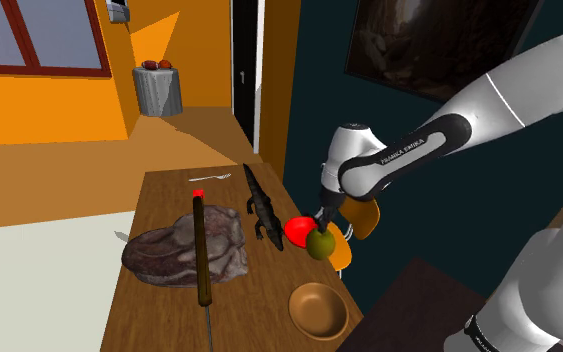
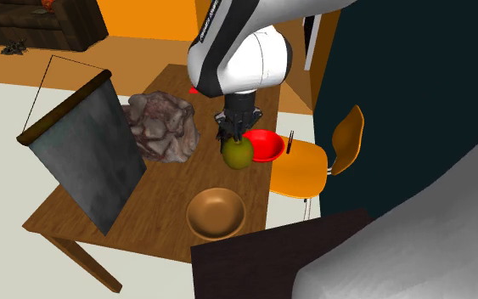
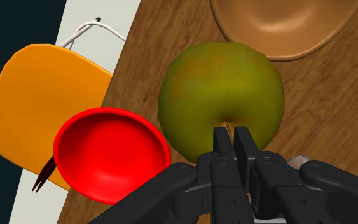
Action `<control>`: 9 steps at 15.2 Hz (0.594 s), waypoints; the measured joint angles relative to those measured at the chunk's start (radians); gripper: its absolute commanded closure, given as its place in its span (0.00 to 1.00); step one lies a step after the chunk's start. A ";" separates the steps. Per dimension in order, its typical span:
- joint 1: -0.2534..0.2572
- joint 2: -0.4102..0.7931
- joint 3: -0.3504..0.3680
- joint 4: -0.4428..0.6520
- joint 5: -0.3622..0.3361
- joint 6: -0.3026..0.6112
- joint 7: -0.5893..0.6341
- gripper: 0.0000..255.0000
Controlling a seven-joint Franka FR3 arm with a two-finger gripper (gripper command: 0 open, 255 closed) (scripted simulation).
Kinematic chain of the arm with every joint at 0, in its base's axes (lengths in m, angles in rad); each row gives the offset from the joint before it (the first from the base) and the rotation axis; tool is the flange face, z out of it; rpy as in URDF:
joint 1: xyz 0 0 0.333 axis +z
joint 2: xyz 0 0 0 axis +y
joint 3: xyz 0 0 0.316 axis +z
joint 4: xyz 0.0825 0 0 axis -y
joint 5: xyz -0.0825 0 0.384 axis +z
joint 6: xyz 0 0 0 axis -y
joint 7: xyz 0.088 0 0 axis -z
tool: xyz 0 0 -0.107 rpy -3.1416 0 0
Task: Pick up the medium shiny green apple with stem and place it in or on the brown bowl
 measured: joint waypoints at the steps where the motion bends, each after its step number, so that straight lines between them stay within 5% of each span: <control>1: 0.008 -0.026 0.008 -0.014 0.004 -0.012 0.014 1.00; 9: 0.103 -0.264 0.108 -0.147 0.063 -0.110 0.161 1.00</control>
